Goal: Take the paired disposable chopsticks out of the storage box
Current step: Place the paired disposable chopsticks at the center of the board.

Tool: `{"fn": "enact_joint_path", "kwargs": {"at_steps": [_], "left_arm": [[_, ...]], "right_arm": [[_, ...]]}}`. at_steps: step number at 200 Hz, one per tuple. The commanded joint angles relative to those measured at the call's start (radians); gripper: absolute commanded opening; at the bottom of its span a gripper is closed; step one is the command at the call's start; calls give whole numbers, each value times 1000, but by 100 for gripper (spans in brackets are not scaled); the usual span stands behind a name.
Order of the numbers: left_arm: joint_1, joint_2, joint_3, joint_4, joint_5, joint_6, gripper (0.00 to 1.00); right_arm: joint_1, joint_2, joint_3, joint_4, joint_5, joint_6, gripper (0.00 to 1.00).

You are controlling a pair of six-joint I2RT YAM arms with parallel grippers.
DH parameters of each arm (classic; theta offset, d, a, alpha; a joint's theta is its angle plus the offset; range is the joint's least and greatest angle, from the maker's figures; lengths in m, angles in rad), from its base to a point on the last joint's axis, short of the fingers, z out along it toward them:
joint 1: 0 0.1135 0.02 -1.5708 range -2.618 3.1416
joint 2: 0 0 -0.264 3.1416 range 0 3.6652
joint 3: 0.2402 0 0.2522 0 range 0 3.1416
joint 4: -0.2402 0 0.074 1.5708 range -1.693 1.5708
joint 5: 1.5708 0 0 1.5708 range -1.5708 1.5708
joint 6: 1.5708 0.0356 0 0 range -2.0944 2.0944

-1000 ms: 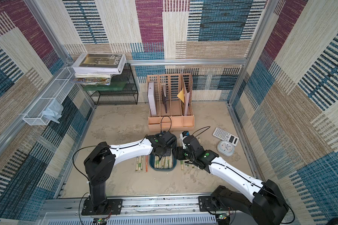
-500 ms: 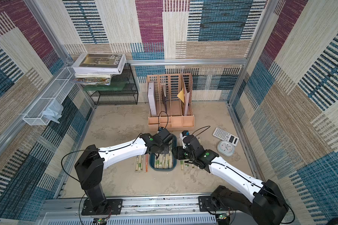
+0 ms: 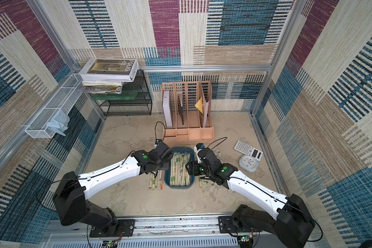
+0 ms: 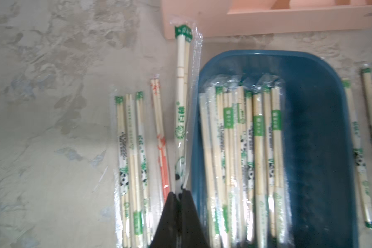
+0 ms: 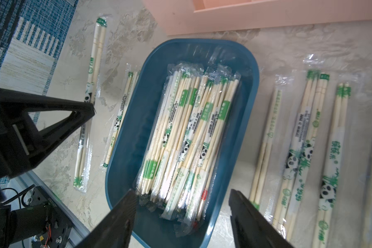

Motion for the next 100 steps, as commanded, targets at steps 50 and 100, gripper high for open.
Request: {"fn": "enact_joint_path", "kwargs": {"at_steps": [50,100], "left_arm": [[129,-101,-197,41,-46,29,7],[155,-40,-208,61,-47,42,8]], "right_arm": [[85,86,65,26,30,15,72],[127,130,102,25,49,20,72]]}}
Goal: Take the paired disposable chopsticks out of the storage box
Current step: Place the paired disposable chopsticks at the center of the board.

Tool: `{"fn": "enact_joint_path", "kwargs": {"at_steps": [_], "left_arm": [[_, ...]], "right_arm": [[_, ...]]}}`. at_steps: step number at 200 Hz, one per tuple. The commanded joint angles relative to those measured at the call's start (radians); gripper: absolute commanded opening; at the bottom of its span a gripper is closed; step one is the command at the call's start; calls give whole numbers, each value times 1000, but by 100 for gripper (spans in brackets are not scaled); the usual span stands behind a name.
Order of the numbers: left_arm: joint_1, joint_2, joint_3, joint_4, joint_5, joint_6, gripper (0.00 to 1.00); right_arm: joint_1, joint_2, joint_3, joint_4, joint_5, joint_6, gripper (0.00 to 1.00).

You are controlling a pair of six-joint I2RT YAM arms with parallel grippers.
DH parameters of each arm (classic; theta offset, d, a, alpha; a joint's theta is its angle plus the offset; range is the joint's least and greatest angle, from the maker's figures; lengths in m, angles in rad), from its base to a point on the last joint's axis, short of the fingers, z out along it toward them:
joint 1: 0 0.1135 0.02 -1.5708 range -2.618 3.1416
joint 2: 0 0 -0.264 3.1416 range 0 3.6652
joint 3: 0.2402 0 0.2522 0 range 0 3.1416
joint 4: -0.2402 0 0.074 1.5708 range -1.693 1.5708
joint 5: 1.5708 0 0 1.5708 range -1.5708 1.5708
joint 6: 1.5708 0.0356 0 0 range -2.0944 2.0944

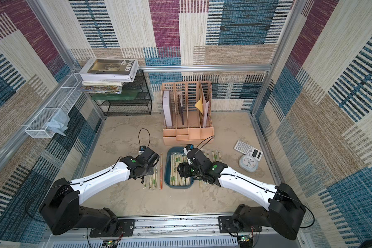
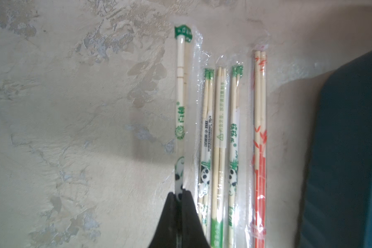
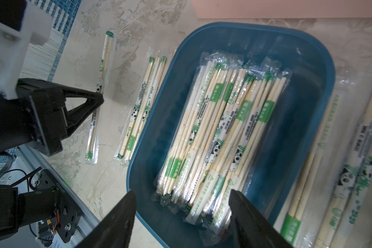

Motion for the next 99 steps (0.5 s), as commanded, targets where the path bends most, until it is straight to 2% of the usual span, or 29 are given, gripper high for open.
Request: {"fn": "enact_joint_path", "kwargs": {"at_steps": [1,62,99], "left_arm": [[7,23,-2,21,-11,16,8],[15,110,-12,67,-5,17,9],[14,144,0,79,8,26,23]], "right_arm": [[11,11,14,15,23,9,72],[21,11,10,10,37,11,72],[21,5,6,3,46,12,72]]}}
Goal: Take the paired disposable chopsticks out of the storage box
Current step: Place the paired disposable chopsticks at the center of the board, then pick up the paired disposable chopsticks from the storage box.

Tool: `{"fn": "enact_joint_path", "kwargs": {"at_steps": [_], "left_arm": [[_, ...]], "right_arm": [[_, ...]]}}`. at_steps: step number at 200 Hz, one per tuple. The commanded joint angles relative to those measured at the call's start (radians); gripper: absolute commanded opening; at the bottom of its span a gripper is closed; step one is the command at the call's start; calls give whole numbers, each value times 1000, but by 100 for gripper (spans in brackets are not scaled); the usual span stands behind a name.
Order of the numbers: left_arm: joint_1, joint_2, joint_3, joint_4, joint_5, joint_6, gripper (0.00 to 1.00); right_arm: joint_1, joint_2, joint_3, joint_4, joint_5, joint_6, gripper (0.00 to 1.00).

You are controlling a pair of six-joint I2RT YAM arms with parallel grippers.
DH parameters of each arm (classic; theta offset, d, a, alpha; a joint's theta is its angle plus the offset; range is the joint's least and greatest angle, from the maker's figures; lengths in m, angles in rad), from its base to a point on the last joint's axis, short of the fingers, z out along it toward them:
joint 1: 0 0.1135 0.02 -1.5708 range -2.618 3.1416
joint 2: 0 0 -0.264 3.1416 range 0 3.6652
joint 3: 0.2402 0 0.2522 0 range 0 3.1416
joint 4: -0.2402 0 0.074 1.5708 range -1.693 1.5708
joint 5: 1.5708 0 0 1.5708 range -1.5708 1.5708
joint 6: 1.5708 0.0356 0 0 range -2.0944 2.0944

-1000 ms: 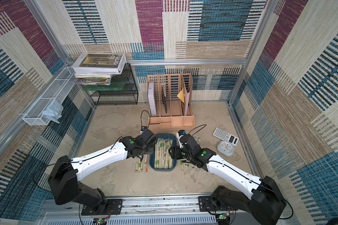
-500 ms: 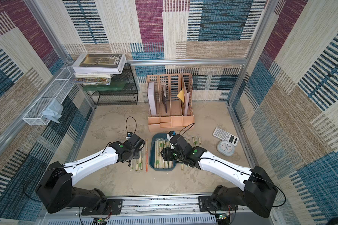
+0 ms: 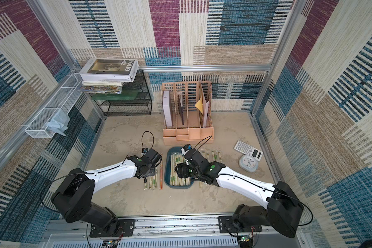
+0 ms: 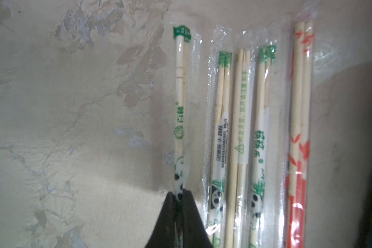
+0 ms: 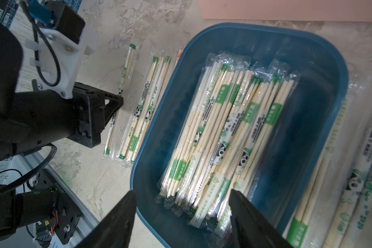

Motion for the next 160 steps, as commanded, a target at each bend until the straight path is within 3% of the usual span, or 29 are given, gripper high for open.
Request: {"fn": "enact_joint_path", "kwargs": {"at_steps": [1,17,57,101,160], "left_arm": [[2,13,12,12,8,13,23],[2,9,28,-2,13,16,31],[2,-64,46,-37,33,22,37],[-2,-139,87,-63,145,2,43],[-134,-104,174,-17,206,-120,45]], "right_arm": [[1,-4,-1,0,18,8,72],[0,-6,-4,-2,23,7,72],[-2,-13,-11,-6,36,9,72],[-24,-36,-39,6,38,12,72],[-99,-82,-76,7,13,-3,72]]}}
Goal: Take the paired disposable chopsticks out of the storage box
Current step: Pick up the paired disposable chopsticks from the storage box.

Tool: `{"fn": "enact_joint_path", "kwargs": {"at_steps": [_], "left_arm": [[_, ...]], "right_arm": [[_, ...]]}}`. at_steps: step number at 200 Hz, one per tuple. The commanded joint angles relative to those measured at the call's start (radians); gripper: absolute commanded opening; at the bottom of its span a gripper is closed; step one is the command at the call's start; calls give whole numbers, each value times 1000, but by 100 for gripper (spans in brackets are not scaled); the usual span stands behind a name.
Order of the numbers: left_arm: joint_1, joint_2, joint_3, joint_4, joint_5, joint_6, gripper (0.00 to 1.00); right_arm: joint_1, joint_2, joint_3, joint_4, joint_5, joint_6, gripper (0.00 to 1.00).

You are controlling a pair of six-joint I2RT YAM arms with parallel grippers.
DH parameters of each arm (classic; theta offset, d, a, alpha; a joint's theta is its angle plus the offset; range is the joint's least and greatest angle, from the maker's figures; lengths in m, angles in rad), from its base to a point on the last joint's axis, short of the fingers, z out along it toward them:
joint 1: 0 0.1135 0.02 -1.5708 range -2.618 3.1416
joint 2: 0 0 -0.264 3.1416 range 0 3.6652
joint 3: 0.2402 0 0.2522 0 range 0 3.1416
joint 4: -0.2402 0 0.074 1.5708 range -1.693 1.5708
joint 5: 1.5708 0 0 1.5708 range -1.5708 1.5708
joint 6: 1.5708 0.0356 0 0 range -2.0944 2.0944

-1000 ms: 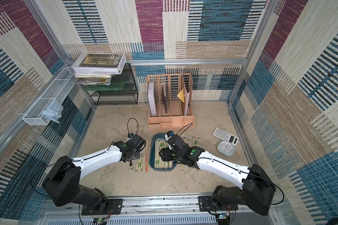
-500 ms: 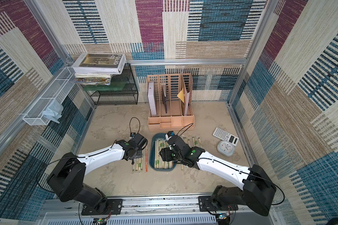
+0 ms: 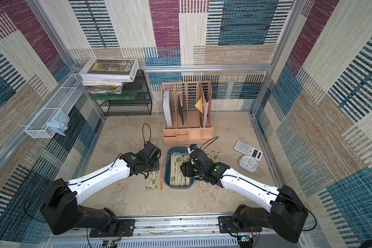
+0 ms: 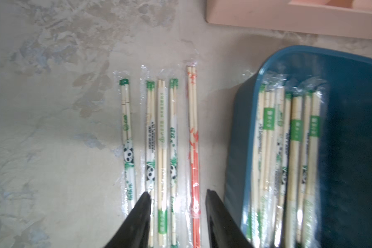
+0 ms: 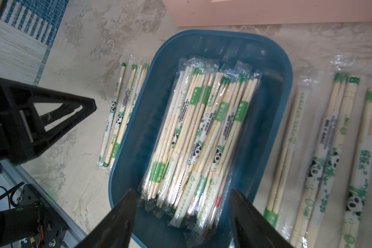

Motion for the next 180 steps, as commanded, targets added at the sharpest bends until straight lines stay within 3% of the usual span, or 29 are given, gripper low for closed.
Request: {"fn": "enact_joint_path", "kwargs": {"at_steps": [1,70,109,180], "left_arm": [[-58,34,44,21,27,-71,45],[-164,267,224,24,35,-103,44],[-177,376,313,-15,10,-88,43],[-176,465,336,-50,-40,-86,41]], "right_arm": [[-24,-21,-16,9,-12,-5,72],[-100,-106,-92,-8,-38,-8,72],[-119,-137,-113,-16,-52,-10,72],[-127,-135,-104,-15,-62,-16,72]]}}
